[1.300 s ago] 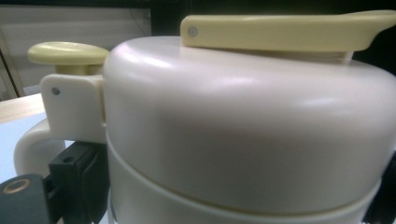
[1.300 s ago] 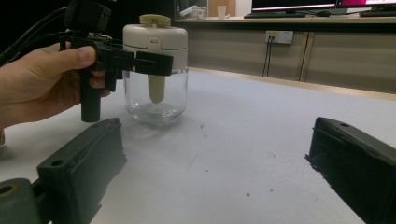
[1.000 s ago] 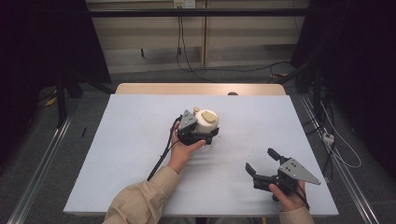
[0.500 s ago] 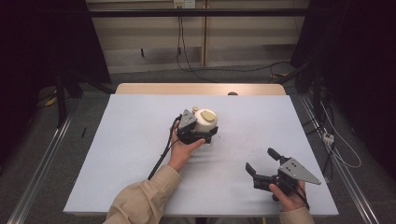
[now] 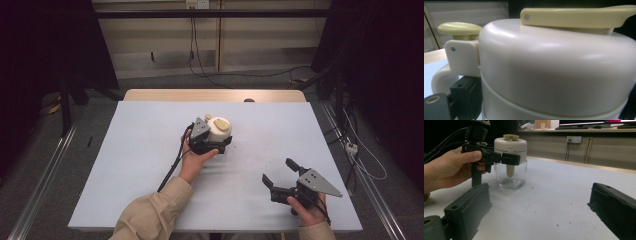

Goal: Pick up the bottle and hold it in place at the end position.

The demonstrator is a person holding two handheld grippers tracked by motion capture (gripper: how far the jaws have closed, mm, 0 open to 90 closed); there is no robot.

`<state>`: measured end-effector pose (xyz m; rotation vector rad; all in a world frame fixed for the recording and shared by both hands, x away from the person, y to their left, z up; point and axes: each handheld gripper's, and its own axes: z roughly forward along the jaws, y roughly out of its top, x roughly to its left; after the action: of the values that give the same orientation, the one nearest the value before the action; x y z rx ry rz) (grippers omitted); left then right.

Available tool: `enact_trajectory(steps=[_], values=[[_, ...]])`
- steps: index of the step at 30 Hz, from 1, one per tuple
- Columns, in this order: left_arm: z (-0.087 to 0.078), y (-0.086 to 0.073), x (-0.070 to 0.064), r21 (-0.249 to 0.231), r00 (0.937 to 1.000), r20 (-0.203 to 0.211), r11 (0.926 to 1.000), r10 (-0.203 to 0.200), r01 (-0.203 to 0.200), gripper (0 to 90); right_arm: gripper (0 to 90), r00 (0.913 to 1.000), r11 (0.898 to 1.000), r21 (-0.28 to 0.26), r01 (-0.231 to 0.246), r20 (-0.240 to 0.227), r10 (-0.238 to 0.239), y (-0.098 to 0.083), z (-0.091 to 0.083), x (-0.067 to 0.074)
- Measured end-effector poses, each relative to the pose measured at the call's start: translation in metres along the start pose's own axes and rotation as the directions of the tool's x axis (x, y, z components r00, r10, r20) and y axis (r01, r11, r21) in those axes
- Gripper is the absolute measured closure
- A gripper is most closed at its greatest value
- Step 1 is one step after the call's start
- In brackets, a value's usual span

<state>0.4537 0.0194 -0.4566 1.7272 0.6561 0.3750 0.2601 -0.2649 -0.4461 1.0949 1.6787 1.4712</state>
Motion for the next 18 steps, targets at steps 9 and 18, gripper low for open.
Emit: enact_trajectory(steps=[9,18], values=[[-0.005,-0.003,0.002,0.01,0.9999,0.011,0.9999,-0.005,0.005,6.1,2.6,0.9997,1.0,0.008,-0.008,-0.022,0.008,0.003,0.009,0.006],[-0.009,-0.006,0.004,0.004,0.9997,0.023,1.0,-0.007,0.007,6.1,2.7,0.9997,0.999,0.05,-0.006,-0.024,0.008,0.008,0.021,0.011]])
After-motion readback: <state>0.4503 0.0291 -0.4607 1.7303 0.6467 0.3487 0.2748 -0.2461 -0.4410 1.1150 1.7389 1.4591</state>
